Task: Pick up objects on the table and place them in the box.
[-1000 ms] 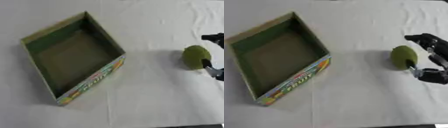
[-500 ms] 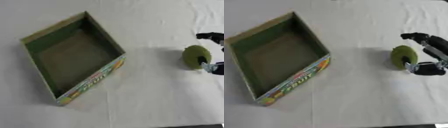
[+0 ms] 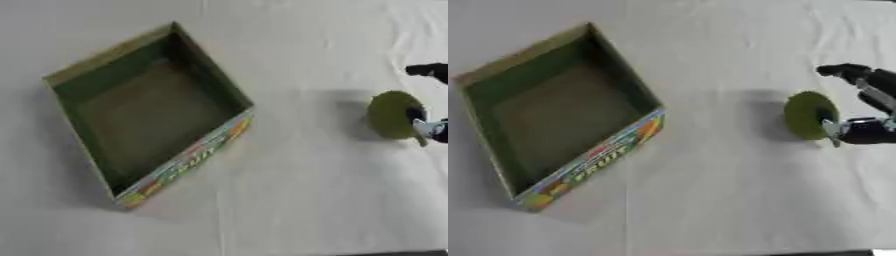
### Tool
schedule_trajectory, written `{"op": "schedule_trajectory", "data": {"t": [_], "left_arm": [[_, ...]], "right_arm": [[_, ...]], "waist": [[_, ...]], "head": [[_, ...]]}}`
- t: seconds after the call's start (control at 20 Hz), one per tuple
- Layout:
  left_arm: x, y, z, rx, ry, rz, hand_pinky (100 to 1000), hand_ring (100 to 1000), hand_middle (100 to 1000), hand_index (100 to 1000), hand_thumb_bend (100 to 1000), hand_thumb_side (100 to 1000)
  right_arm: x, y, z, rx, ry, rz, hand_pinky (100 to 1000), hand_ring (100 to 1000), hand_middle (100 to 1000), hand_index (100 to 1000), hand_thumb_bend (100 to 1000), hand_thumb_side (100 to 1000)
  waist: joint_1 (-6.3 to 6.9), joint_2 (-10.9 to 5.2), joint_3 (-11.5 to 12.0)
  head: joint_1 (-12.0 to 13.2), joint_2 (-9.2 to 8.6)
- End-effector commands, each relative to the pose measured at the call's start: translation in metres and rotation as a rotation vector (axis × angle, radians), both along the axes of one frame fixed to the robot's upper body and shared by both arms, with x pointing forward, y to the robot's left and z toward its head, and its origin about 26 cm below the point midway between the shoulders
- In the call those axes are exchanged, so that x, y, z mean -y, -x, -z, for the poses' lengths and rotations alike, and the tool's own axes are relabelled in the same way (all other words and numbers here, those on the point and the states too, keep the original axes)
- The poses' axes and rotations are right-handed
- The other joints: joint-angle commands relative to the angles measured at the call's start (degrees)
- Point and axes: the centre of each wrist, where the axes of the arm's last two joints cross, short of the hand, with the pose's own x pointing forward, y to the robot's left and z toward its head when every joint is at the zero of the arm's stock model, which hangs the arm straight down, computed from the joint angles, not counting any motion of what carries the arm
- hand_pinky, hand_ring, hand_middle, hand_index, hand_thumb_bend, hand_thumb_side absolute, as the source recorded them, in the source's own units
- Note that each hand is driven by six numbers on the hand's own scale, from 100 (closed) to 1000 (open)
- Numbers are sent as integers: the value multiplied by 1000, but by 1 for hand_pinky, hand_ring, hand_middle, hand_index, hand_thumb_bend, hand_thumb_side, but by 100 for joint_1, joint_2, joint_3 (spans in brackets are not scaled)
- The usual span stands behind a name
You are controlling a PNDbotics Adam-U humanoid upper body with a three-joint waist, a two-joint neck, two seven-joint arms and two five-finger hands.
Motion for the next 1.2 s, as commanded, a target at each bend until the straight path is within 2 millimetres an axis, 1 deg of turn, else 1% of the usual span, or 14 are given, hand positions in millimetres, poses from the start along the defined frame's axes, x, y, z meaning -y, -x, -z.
{"op": "schedule_trajectory", "data": {"t": [0.05, 0.1, 0.25, 0.5, 0.55, 0.65, 0.7, 0.75, 0.85, 0.9, 0.95, 1.05, 1.2], "left_arm": [[-2, 2, -12, 23, -38, 5, 617, 638, 617, 809, 100, 559], [-2, 2, -12, 23, -38, 5, 617, 638, 617, 809, 100, 558], [-1, 2, -12, 23, -38, 7, 617, 638, 617, 809, 100, 559], [-1, 2, -12, 22, -37, 7, 617, 638, 617, 809, 100, 559], [-1, 2, -12, 22, -37, 7, 616, 638, 617, 809, 100, 560], [-1, 1, -12, 23, -35, 10, 616, 637, 617, 809, 100, 559], [-1, 1, -12, 23, -34, 11, 616, 637, 617, 809, 100, 559], [-1, 1, -12, 23, -34, 11, 616, 637, 617, 808, 100, 558], [-1, 2, -12, 22, -34, 11, 615, 637, 617, 808, 100, 560], [-1, 2, -11, 22, -33, 11, 615, 637, 616, 807, 100, 562], [-1, 2, -11, 22, -33, 11, 615, 636, 616, 807, 100, 564], [-1, 2, -12, 22, -32, 11, 615, 637, 616, 807, 100, 563], [-1, 2, -12, 24, -32, 11, 615, 636, 615, 807, 100, 561]], "right_arm": [[10, -3, -9, -24, 55, 11, 1000, 968, 916, 1000, 100, 338], [11, -3, -8, -35, 54, 15, 1000, 968, 916, 1000, 100, 363], [16, -5, -4, -66, 45, 28, 1000, 966, 912, 1000, 100, 401], [20, -7, -3, -81, 39, 35, 1000, 966, 912, 1000, 100, 401], [20, -7, -2, -83, 39, 35, 1000, 963, 907, 1000, 100, 470], [24, -9, 2, -114, 47, 55, 1000, 958, 901, 1000, 100, 490], [25, -10, 3, -127, 52, 63, 1000, 956, 895, 1000, 100, 488], [26, -12, 4, -132, 56, 65, 1000, 952, 886, 995, 100, 454], [26, -14, 3, -125, 60, 66, 1000, 941, 856, 954, 100, 342], [26, -14, 3, -116, 61, 70, 1000, 933, 829, 925, 100, 263], [25, -14, 3, -105, 59, 75, 1000, 921, 784, 887, 100, 273], [24, -15, 1, -79, 50, 84, 1000, 906, 744, 852, 100, 293], [22, -16, 1, -68, 66, 91, 970, 884, 688, 810, 100, 329]], "waist": [[13, -85, 9], [14, -86, 12], [14, -88, 22], [14, -87, 25], [14, -87, 27], [17, -90, 51], [18, -91, 60], [19, -91, 67], [19, -88, 71], [16, -88, 70], [13, -87, 69], [8, -89, 68], [5, -93, 79]], "head": [[-21, -34], [-22, -37], [-33, -39], [-35, -39], [-36, -40], [-58, -39], [-63, -38], [-65, -36], [-65, -25], [-65, -19], [-65, -14], [-63, -8], [-67, -1]]}}
